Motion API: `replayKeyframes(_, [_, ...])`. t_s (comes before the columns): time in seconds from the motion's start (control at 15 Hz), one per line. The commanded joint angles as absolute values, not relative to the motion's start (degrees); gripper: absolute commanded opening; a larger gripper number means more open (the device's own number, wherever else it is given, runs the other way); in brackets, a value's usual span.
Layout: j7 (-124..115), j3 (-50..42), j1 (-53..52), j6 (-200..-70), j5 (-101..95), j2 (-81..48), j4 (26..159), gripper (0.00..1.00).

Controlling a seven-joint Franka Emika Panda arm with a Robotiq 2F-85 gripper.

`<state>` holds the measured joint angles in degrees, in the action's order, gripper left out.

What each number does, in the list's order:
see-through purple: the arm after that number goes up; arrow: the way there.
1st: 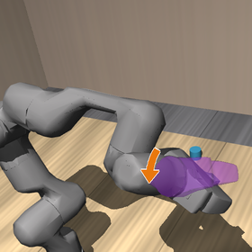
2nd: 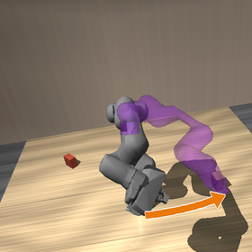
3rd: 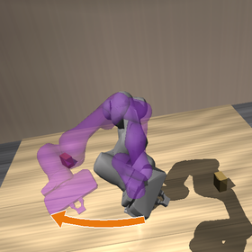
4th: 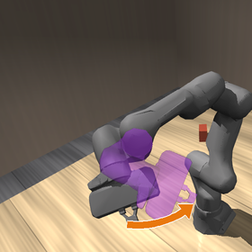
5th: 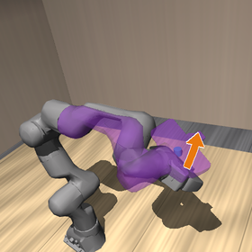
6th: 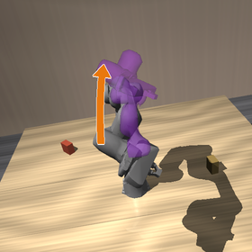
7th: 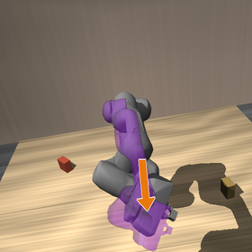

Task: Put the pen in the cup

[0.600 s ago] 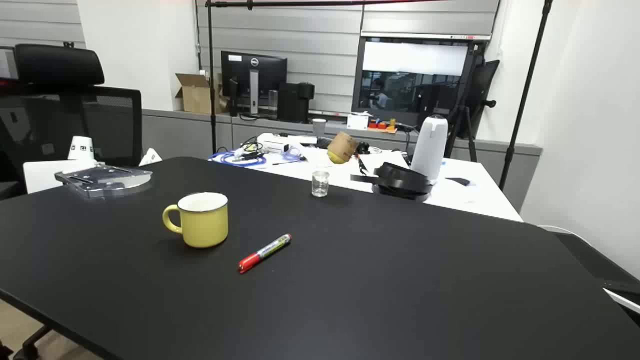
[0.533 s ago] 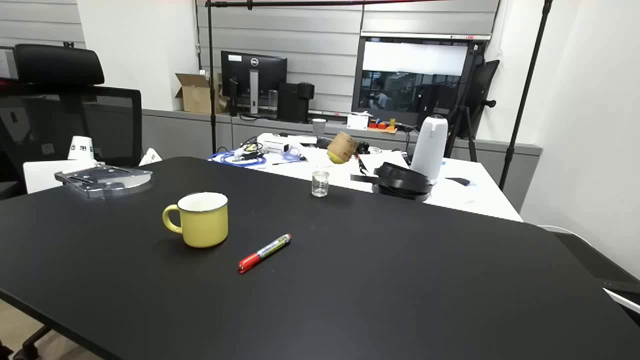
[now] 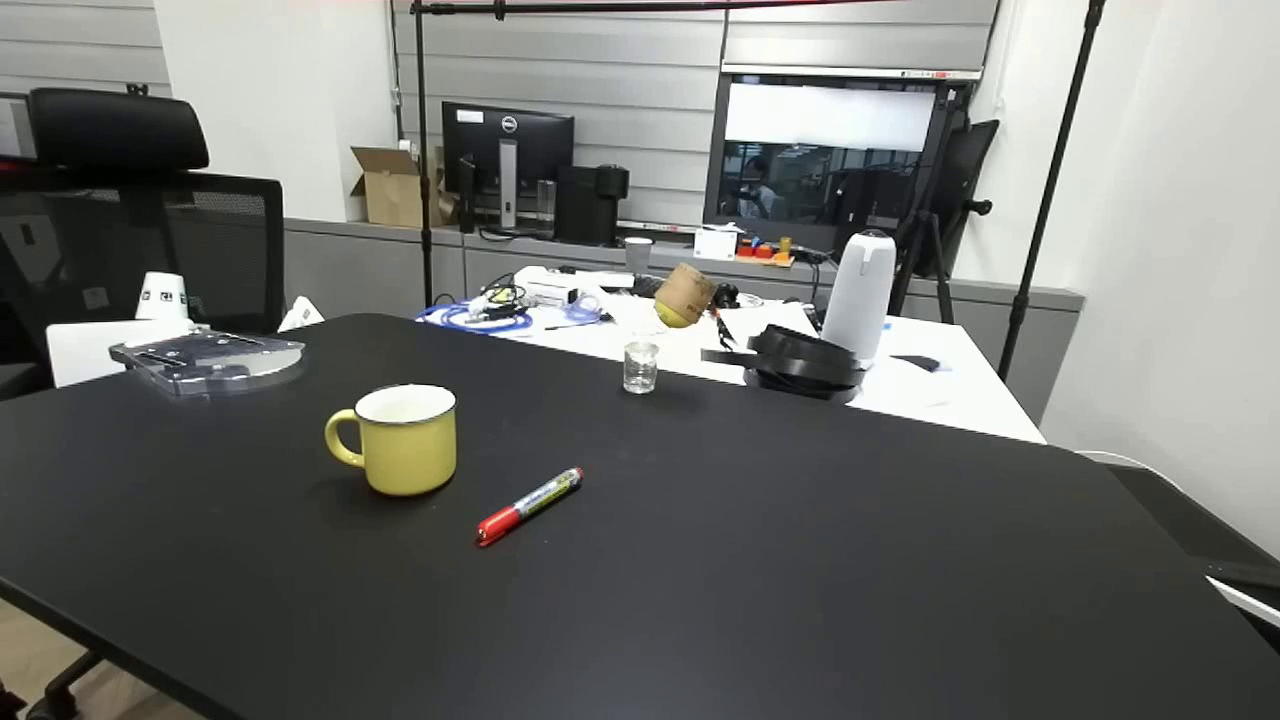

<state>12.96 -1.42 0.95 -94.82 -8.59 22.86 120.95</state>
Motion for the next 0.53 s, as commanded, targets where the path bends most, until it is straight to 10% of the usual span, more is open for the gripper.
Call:
replayKeyframes(0.0, [12.80, -1.86, 0.39, -94.68, -8.75, 22.82, 120.82, 1.00])
replayKeyframes(0.47, [5.97, -1.48, 1.89, -106.08, -10.55, 17.24, 121.79, 1.00])
